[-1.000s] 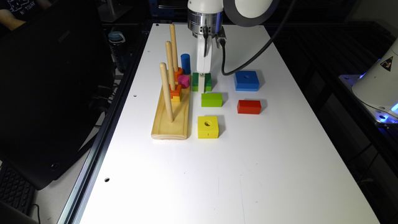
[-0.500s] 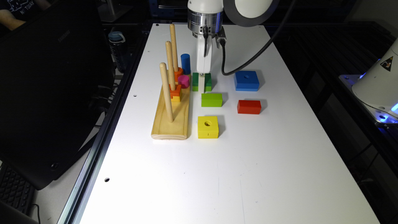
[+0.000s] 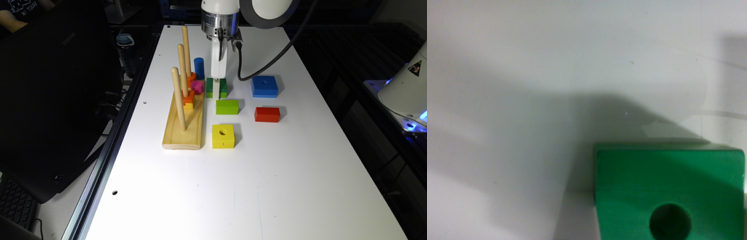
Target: Pick up green block.
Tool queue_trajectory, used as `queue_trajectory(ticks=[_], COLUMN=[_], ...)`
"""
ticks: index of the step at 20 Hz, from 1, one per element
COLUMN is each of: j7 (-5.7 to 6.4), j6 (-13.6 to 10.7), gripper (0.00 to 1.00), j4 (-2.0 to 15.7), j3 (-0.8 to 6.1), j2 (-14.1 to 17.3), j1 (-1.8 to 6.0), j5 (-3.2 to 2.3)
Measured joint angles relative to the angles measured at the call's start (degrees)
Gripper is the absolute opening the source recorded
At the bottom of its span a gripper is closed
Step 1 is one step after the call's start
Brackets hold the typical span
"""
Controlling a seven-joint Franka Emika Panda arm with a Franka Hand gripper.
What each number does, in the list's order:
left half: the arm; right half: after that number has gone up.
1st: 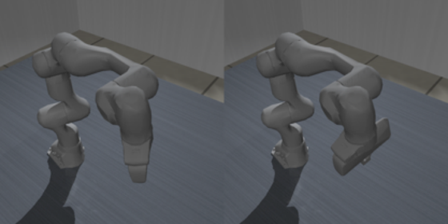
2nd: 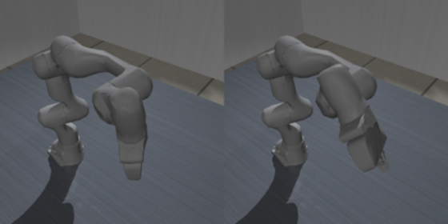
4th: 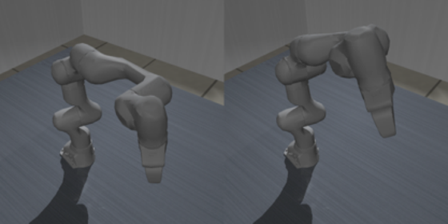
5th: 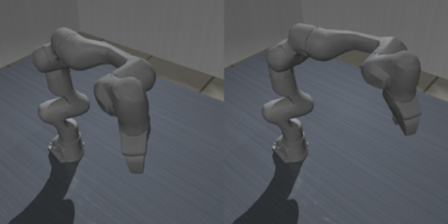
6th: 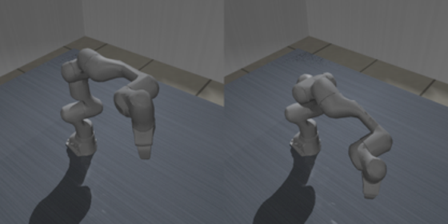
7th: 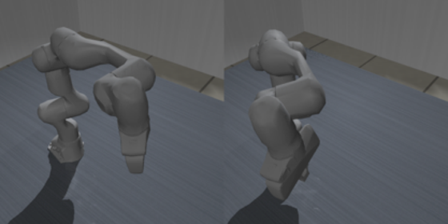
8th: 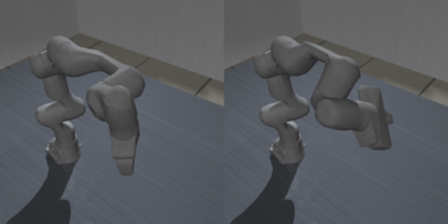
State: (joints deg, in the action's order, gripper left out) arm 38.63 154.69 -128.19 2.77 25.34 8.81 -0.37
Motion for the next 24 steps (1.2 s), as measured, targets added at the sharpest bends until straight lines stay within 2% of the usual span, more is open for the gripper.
queue_trajectory(ticks=[9,15,20,21,24], j7=[0.0,-0.01,-0.01,-0.01,0.0], j6=[-0.07,-2.29,-2.36,-2.88,-7.06], gripper=[0.0,0.0,0.0,0.0,0.0], j4=[0.0,-0.19,-0.41,-0.39,-0.59], j3=[0.0,0.0,0.01,0.01,0.06], j2=[-0.32,-3.01,-3.42,-4.15,-8.34], j1=[0.01,0.01,0.01,0.01,0.02], j5=[0.0,0.0,0.0,0.0,0.03])
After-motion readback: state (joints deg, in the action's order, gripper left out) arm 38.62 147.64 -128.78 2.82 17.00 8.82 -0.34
